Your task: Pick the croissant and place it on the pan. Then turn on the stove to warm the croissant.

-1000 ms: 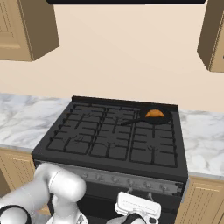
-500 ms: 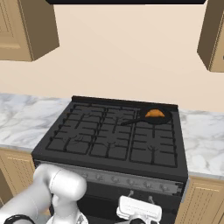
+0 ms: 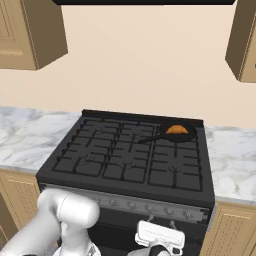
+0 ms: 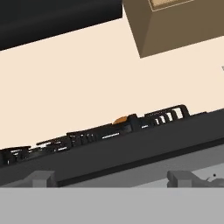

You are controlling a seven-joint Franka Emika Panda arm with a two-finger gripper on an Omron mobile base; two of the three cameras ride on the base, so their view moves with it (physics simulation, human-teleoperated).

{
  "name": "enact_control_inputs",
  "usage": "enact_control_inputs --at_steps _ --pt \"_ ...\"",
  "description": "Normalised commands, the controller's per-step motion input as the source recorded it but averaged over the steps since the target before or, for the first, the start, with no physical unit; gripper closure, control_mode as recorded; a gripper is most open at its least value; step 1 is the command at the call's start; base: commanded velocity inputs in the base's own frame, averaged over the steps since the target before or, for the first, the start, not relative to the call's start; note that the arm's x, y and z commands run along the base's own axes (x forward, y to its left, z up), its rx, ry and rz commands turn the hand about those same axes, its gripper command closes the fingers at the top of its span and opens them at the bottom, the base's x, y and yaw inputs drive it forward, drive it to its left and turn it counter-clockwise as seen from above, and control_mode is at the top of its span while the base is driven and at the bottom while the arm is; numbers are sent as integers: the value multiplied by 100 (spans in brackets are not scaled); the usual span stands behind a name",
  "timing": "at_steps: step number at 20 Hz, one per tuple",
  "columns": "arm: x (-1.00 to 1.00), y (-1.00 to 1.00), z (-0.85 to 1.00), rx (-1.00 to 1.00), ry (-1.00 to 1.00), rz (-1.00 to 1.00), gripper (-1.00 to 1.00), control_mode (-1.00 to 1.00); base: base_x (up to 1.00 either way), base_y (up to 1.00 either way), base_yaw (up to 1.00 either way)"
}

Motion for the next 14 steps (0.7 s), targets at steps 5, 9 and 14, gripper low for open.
enact_control_inputs --at_steps 5,9,14 --pt "15 -7 -10 0 0 0 -100 -100 0 0 0" --pt "10 -15 -12 0 0 0 -100 -100 0 0 0" --pt "9 -16 -14 0 0 0 -100 -100 0 0 0"
